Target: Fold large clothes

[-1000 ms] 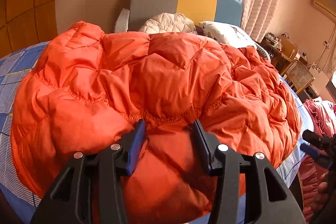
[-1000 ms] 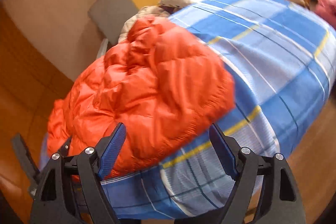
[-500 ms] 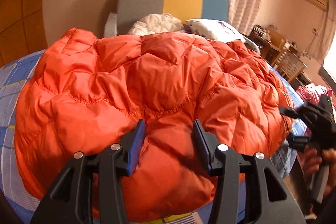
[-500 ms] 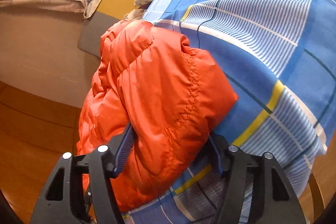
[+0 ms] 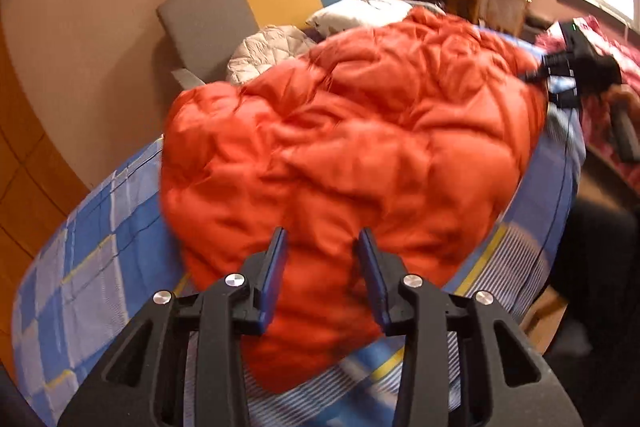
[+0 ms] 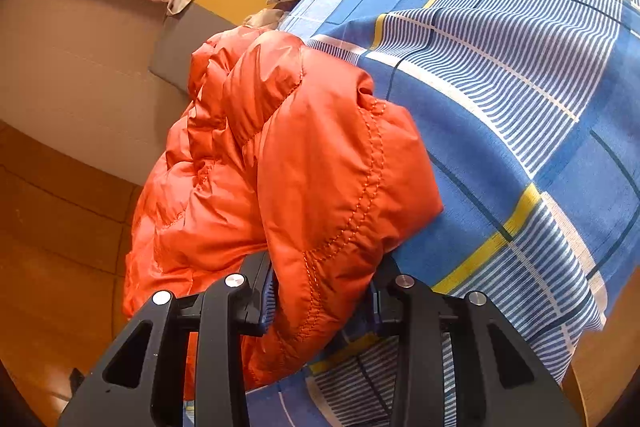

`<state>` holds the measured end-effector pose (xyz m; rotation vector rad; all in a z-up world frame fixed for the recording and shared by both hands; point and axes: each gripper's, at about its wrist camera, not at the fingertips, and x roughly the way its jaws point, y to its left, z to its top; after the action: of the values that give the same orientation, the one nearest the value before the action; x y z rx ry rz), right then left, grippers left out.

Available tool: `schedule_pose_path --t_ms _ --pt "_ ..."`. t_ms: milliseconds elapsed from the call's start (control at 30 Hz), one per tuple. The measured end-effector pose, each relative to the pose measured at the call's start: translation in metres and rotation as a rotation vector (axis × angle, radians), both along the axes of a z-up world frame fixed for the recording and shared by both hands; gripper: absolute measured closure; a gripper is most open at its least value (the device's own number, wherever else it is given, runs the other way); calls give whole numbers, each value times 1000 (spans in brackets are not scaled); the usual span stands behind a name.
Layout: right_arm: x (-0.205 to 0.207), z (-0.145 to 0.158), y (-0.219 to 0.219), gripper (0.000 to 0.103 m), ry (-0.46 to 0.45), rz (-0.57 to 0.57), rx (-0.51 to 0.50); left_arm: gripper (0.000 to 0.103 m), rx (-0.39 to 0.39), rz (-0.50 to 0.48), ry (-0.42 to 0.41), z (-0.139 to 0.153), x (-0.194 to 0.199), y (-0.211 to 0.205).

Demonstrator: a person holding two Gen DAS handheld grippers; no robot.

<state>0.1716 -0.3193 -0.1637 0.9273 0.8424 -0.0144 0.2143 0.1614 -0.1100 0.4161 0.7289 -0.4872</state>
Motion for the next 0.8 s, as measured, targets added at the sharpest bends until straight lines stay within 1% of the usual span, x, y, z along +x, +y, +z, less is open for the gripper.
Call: schedule_pose_path --t_ms 100,167,267,333,400,467,633,800 --pt "3 1 0 69 7 0 -5 65 14 -29 21 -6 4 6" --pt "4 2 2 69 15 -2 -13 65 31 -53 32 -11 8 4" --pt "5 4 5 69 25 0 -37 65 34 -68 44 -18 11 1" --pt "7 8 7 73 23 6 -56 66 30 -71 51 -22 12 -1" --pt "8 15 11 80 16 21 -90 66 20 -69 56 -27 12 -1" --pt "11 21 15 83 9 30 -119 66 13 -68 58 -31 13 -1" --pt "11 29 18 87 -5 28 -136 66 1 -68 60 -34 10 -2" --pt "9 49 23 90 -58 56 -168 69 8 -76 64 -36 9 -3"
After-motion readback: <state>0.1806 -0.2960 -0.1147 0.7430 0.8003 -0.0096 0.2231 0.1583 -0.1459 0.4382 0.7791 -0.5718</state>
